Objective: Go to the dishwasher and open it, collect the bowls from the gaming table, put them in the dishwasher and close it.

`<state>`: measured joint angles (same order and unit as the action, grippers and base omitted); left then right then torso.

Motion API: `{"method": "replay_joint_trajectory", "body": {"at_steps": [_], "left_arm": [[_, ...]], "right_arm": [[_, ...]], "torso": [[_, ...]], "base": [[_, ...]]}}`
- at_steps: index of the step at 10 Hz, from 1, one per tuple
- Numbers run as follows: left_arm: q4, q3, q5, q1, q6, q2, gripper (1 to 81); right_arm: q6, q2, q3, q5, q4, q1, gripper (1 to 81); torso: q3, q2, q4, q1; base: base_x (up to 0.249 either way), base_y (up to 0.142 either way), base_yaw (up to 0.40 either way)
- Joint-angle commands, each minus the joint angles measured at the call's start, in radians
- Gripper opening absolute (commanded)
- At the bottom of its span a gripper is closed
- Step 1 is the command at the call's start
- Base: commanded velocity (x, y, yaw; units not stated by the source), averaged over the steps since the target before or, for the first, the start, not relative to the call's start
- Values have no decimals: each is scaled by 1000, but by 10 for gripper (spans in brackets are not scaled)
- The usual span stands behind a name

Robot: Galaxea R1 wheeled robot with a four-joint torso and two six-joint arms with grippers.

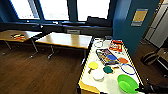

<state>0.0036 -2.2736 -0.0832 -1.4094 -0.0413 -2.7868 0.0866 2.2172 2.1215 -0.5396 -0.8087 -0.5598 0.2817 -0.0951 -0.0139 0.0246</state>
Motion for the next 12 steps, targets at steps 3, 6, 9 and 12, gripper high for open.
{"method": "replay_joint_trajectory", "body": {"at_steps": [3, 6, 9, 12], "left_arm": [[6, 17, 51, 39, 4, 2, 811], [6, 19, 51, 40, 4, 1, 811], [6, 19, 51, 43, 6, -1, 811], [6, 20, 51, 49, 6, -2, 811]], "right_arm": [[-2, -170, -146, -57, -9, 137, 10], [-34, -234, -231, -56, -7, 122, 10], [-97, -296, -324, -37, -9, 53, 10], [-160, -336, -385, -19, -10, -10, 10]], "torso": [[0, 0, 0, 0], [0, 0, 0, 0], [0, 0, 0, 0], [0, 0, 0, 0]], "base": [[0, 0, 0], [0, 0, 0], [0, 0, 0], [0, 0, 0]]}}
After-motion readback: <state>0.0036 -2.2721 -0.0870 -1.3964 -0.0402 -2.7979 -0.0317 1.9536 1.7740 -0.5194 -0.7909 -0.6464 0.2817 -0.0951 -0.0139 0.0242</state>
